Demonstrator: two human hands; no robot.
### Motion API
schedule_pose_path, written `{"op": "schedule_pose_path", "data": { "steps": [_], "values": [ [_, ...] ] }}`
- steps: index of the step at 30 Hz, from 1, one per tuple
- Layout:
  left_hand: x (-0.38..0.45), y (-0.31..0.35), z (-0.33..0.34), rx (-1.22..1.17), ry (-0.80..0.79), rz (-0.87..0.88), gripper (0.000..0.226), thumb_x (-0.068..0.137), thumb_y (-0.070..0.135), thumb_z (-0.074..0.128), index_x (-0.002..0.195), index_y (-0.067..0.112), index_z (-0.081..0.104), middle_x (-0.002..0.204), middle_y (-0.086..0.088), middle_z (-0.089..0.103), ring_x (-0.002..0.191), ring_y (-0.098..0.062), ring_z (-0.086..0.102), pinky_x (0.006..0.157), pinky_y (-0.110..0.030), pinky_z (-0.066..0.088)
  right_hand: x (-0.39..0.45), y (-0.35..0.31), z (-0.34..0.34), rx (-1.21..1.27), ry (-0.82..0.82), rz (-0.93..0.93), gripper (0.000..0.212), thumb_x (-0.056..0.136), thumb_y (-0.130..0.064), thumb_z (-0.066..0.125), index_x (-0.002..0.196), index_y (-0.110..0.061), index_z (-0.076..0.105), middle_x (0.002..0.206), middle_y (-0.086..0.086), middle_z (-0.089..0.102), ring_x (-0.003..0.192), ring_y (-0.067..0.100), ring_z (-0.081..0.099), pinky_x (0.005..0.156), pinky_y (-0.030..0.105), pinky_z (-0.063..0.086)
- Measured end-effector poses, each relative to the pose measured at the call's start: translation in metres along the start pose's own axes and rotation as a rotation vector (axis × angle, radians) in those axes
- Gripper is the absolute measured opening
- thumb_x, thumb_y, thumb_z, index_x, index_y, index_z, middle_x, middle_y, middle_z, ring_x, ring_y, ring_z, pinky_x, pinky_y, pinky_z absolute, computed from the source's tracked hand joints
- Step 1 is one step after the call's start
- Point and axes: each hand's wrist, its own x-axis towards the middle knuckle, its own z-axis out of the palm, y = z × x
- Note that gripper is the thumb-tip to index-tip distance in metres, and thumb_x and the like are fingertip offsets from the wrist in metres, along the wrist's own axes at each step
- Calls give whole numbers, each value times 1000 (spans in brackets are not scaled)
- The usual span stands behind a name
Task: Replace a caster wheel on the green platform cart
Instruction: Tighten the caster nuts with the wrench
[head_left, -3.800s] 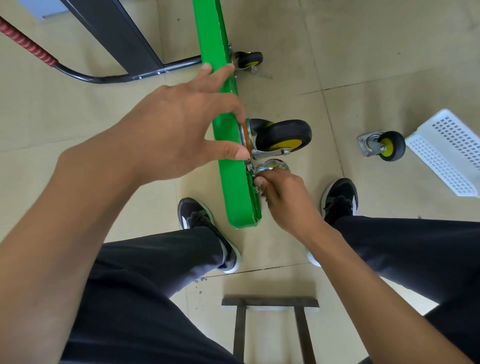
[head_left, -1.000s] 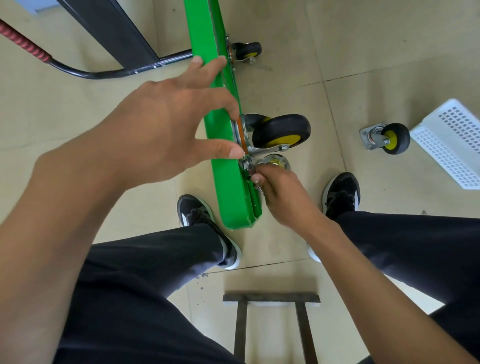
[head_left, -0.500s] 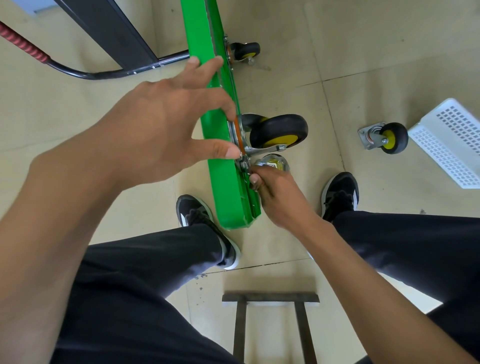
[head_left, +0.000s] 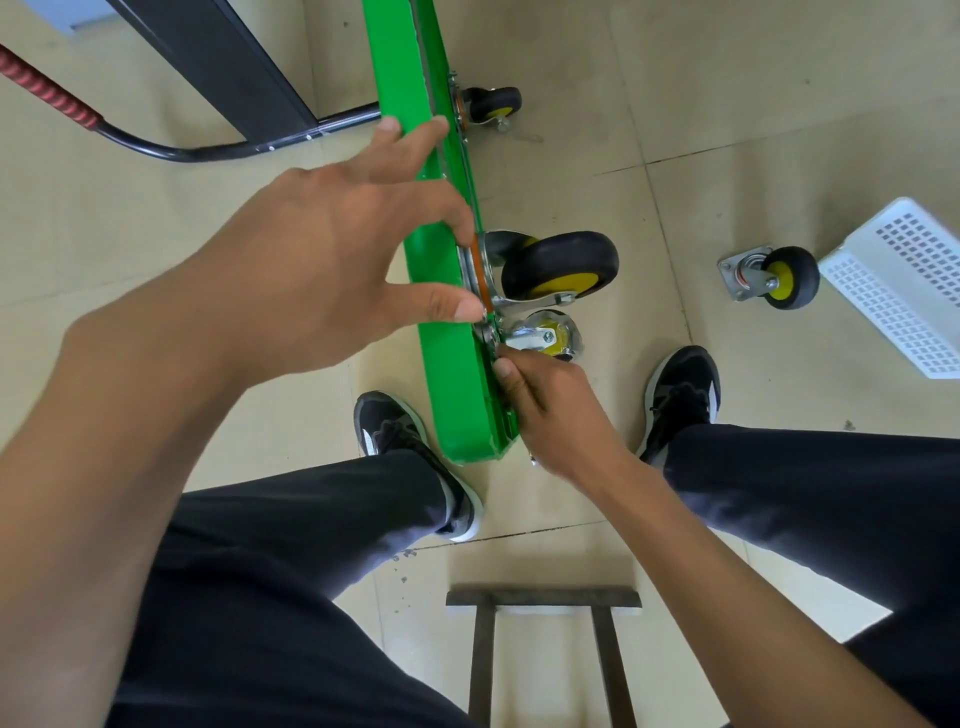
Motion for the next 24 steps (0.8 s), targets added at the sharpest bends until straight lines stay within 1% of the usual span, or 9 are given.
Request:
{"op": "schedule_pose_path", "data": {
  "steps": [2,5,8,11,13,17,19,21,24],
  "values": [
    [0,1,0,0,1,-5,63,71,77,42,119,39,57,167,3,13,153,-21,14,113,-52,33,-1,-2,0,2,-7,6,27,108,-30,39,82,-27,46,69,-13,45,63,2,43,58,22,30],
    [0,1,1,2,2,-6,64,71,77,41,120,39,57,167,3,12,153,-21,14,112,-52,33,1,-5,-3,-9,5,35,29,107,-32,41,79,-26,47,69,-11,46,64,1,44,57,21,29],
    [0,0,1,-11,8,4,66,71,77,40,120,37,57,167,2,13,153,-22,14,113,-53,33,1,-9,-3,15,24,103,27,106,-31,45,85,-18,55,71,-6,52,63,4,46,55,29,30],
    [0,0,1,4,4,5,65,71,78,39,120,38,57,167,2,13,153,-23,15,112,-53,33,-1,-15,-2,24,50,195,26,105,-32,47,95,-10,58,71,-3,55,62,6,49,54,22,35],
    [0,0,0,9,-6,-2,65,71,78,38,119,39,56,167,2,12,153,-22,14,112,-51,32,-2,-21,-3,-7,62,208,25,105,-32,46,89,-13,54,69,-5,53,61,6,46,51,20,32],
    [0,2,0,5,-17,-9,64,70,78,39,119,40,56,167,4,11,154,-20,11,113,-48,30,1,-35,-10,-105,24,290,36,105,-35,44,72,-23,47,61,-6,49,57,10,44,49,29,26],
    [0,3,-2,-3,-25,-18,66,68,78,39,119,40,56,167,5,9,154,-19,10,114,-48,29,5,-45,-16,-78,-19,375,44,105,-39,45,66,-19,51,61,1,56,56,16,53,52,36,37],
    [-1,4,-3,-5,-35,-22,69,66,79,37,121,41,55,167,6,7,154,-19,9,115,-48,28,12,-58,-26,-1,-83,482,48,104,-41,45,72,-8,60,65,11,65,56,27,63,58,41,53],
    [-1,4,-3,3,-42,-20,72,65,80,34,122,41,55,168,5,6,154,-20,9,116,-48,27,20,-69,-40,93,-202,582,46,106,-38,44,86,0,62,65,15,67,46,25,64,49,32,56]
  ]
}}
